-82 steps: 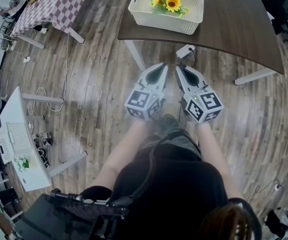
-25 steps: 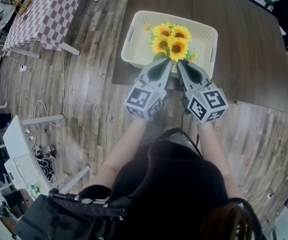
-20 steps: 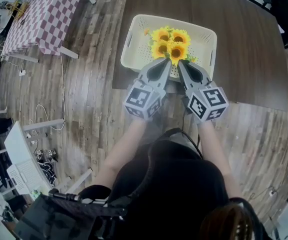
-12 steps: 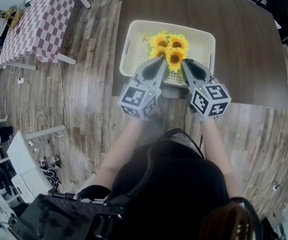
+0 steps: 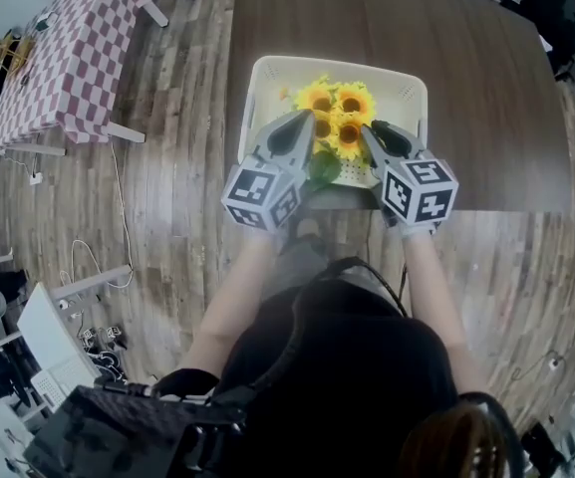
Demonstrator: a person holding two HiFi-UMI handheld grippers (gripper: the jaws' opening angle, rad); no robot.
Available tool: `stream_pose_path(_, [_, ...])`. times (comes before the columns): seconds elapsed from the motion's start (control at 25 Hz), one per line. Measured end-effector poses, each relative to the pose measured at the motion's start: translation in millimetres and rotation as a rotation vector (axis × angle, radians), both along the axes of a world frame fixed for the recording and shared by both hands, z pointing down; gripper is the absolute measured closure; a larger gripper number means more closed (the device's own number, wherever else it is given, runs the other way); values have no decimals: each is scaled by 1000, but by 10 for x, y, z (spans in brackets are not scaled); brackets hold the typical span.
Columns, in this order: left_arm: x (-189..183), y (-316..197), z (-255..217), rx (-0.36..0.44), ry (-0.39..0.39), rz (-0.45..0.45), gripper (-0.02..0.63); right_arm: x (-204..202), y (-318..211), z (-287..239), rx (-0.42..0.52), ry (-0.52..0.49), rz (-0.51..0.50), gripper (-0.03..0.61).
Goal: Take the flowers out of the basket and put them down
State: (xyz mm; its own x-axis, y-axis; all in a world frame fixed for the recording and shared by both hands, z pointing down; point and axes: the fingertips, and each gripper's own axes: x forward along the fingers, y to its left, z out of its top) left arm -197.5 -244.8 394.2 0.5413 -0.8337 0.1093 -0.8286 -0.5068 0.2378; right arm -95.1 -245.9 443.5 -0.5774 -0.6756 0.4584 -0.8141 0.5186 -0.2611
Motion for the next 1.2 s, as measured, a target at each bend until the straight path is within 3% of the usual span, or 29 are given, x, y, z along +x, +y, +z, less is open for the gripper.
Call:
stream_pose_path(0.08, [-33, -51, -3, -4, 0, -2, 614, 15, -21, 48, -28, 18, -1, 492])
stream_pose_path(0.16, [-71, -111, -6, -7, -1, -5, 614, 11, -46, 97, -60, 29, -10, 451])
stream_pose_path(0.36, [-167, -249, 19, -27, -1, -11, 612, -9, -100, 191, -116, 39, -14, 451])
stream_pose_path(0.96, [-175, -403, 44, -40, -12, 31, 612, -18, -75, 333, -253, -76, -14, 451])
stream_pose_path(1.04, [-185, -392, 33, -37, -8, 30, 612, 66, -89, 342, -257, -71, 20, 384])
stream_pose_path(1.2, [-204, -366, 27, -33, -7, 26, 612, 77, -46, 410, -302, -69, -8, 356])
